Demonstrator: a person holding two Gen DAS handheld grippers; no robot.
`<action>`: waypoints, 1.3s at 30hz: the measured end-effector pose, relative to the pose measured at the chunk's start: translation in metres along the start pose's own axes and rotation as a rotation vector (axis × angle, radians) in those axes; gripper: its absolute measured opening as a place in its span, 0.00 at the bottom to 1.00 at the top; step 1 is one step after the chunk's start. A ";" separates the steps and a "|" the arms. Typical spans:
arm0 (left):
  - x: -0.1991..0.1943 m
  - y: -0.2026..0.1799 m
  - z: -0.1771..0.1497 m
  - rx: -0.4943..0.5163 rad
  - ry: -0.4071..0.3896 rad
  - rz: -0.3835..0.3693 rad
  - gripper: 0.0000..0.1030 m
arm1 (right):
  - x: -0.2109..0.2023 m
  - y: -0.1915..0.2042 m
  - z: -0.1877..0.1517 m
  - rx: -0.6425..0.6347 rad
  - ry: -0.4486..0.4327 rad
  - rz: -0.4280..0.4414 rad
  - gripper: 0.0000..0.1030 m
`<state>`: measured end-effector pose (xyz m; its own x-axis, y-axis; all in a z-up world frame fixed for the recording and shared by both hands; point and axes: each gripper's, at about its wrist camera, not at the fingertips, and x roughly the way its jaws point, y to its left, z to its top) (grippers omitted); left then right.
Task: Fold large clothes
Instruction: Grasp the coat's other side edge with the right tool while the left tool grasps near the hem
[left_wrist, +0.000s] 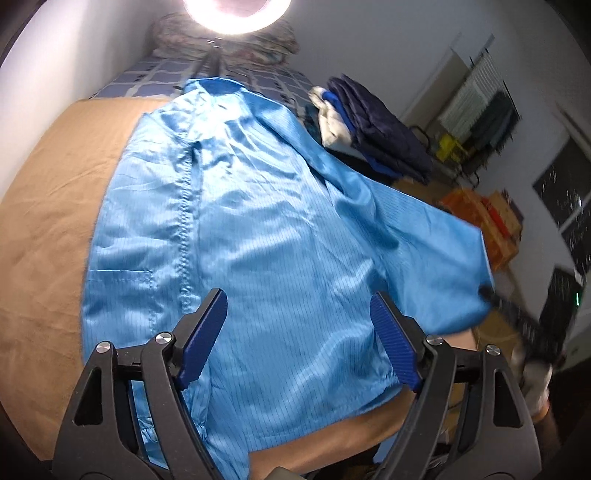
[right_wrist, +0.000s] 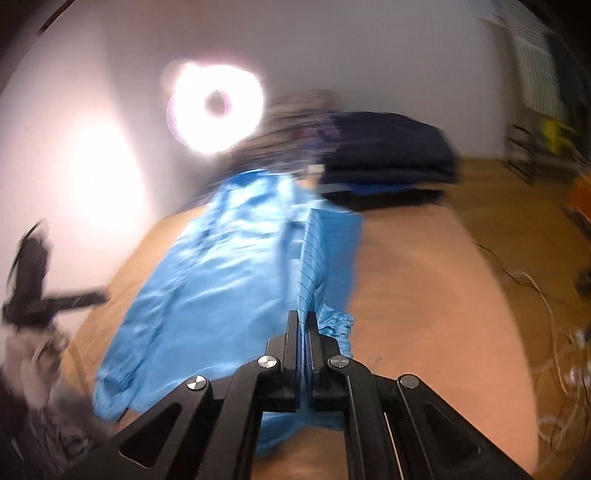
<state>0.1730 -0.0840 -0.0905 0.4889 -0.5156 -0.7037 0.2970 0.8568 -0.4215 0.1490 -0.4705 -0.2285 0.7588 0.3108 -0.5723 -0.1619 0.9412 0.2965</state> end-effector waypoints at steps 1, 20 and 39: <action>-0.001 0.002 0.001 -0.011 -0.006 0.002 0.80 | 0.001 0.014 -0.004 -0.035 0.004 0.026 0.00; 0.053 0.020 -0.049 -0.071 0.201 0.008 0.80 | 0.034 0.103 -0.069 -0.293 0.273 0.353 0.48; 0.111 0.004 -0.099 -0.065 0.415 -0.058 0.06 | 0.130 -0.044 -0.066 0.391 0.369 0.430 0.19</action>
<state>0.1470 -0.1380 -0.2271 0.0966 -0.5297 -0.8427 0.2558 0.8314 -0.4933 0.2134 -0.4627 -0.3662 0.4025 0.7359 -0.5445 -0.1087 0.6290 0.7698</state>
